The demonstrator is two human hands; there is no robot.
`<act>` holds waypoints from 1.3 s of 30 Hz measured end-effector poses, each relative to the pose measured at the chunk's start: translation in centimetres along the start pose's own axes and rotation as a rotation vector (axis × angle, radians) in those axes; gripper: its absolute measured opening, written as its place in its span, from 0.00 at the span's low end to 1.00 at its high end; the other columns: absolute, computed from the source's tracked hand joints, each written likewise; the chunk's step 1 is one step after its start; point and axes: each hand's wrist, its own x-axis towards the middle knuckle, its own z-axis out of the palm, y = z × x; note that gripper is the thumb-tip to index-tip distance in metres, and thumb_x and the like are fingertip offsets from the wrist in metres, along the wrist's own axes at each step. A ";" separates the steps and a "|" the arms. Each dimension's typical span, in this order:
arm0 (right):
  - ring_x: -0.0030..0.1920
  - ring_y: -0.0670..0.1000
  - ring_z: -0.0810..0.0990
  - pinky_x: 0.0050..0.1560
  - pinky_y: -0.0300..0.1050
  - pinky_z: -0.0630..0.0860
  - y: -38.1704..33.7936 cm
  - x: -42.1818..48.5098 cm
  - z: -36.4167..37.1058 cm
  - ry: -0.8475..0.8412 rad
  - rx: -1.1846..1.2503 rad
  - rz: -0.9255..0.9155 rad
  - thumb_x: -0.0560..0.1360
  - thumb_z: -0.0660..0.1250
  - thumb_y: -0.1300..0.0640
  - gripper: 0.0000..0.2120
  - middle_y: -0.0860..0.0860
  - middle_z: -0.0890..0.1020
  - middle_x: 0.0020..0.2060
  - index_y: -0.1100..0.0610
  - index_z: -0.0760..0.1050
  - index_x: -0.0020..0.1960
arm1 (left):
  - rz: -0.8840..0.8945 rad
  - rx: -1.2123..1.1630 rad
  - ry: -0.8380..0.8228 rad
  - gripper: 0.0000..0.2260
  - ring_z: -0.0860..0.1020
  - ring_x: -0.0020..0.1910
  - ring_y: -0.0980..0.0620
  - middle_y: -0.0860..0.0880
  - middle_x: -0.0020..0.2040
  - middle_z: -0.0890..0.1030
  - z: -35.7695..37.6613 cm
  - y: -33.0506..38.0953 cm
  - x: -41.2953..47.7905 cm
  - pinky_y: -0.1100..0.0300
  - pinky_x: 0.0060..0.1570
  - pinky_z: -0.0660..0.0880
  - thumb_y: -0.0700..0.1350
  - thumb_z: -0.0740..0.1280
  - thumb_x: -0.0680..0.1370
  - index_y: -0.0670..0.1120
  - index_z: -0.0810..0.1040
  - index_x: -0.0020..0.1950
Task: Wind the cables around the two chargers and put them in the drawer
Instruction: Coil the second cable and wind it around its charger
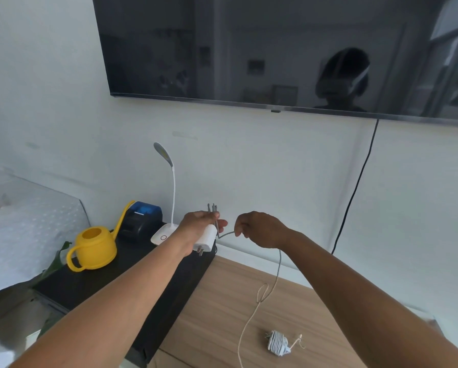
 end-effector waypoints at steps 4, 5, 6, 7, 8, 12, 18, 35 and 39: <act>0.39 0.48 0.75 0.41 0.42 0.69 -0.1 0.4 -0.5 0.129 0.160 0.030 0.79 0.55 0.60 0.13 0.40 0.75 0.33 0.49 0.76 0.44 | 0.038 0.102 -0.104 0.12 0.85 0.43 0.48 0.44 0.44 0.87 0.5 -0.1 -0.3 0.59 0.40 0.79 0.47 0.68 0.79 0.39 0.78 0.55; 0.40 0.48 0.75 0.43 0.42 0.69 0.1 0.4 -0.6 0.170 0.162 0.050 0.79 0.55 0.59 0.14 0.40 0.75 0.33 0.49 0.77 0.44 | 0.051 0.126 -0.131 0.11 0.85 0.43 0.47 0.44 0.45 0.87 0.6 -0.1 -0.5 0.58 0.42 0.78 0.47 0.67 0.80 0.40 0.77 0.54; 0.41 0.48 0.75 0.43 0.42 0.69 0.4 0.5 -0.7 0.200 0.153 0.071 0.79 0.55 0.59 0.14 0.39 0.74 0.33 0.49 0.77 0.44 | 0.067 0.142 -0.150 0.11 0.85 0.42 0.48 0.44 0.44 0.86 0.6 -0.2 -0.6 0.59 0.40 0.78 0.48 0.67 0.80 0.40 0.78 0.53; 0.41 0.48 0.76 0.43 0.42 0.69 0.5 0.4 -0.7 0.219 0.140 0.095 0.79 0.55 0.59 0.14 0.39 0.75 0.33 0.49 0.78 0.45 | 0.082 0.161 -0.158 0.10 0.84 0.39 0.49 0.44 0.43 0.86 0.6 -0.3 -0.7 0.61 0.37 0.77 0.48 0.68 0.79 0.40 0.78 0.52; 0.43 0.49 0.77 0.43 0.42 0.68 0.7 0.4 -0.8 0.234 0.126 0.113 0.79 0.56 0.58 0.13 0.39 0.76 0.35 0.50 0.79 0.46 | 0.089 0.169 -0.164 0.10 0.83 0.37 0.50 0.45 0.42 0.86 0.6 -0.3 -0.7 0.61 0.36 0.76 0.48 0.68 0.79 0.41 0.78 0.50; 0.45 0.52 0.79 0.41 0.43 0.68 1.4 0.6 -0.9 0.312 0.081 0.168 0.79 0.61 0.48 0.10 0.44 0.79 0.39 0.50 0.78 0.47 | 0.082 0.179 -0.219 0.08 0.82 0.35 0.49 0.44 0.41 0.85 0.6 -0.3 -0.7 0.59 0.38 0.76 0.47 0.70 0.78 0.42 0.79 0.47; 0.40 0.53 0.78 0.36 0.43 0.69 1.6 0.5 -1.2 0.405 0.018 0.232 0.72 0.67 0.36 0.20 0.48 0.79 0.35 0.54 0.77 0.44 | 0.076 0.222 -0.284 0.10 0.80 0.35 0.47 0.44 0.38 0.84 1.0 -0.1 -1.1 0.62 0.33 0.75 0.47 0.71 0.77 0.39 0.81 0.46; 0.45 0.52 0.80 0.41 0.42 0.72 9.0 -2.1 -0.3 0.379 0.100 0.543 0.78 0.61 0.55 0.11 0.48 0.83 0.48 0.46 0.82 0.48 | -0.160 -0.288 0.010 0.07 0.81 0.32 0.53 0.51 0.34 0.80 -4.2 -0.4 1.0 0.60 0.34 0.74 0.49 0.67 0.79 0.47 0.79 0.45; 0.45 0.52 0.79 0.42 0.42 0.73 9.8 -2.7 0.1 0.375 0.073 0.580 0.78 0.60 0.56 0.11 0.49 0.83 0.48 0.48 0.82 0.50 | -0.184 -0.445 0.114 0.07 0.83 0.31 0.51 0.51 0.33 0.82 -5.4 -0.7 1.4 0.57 0.46 0.74 0.48 0.67 0.79 0.46 0.80 0.45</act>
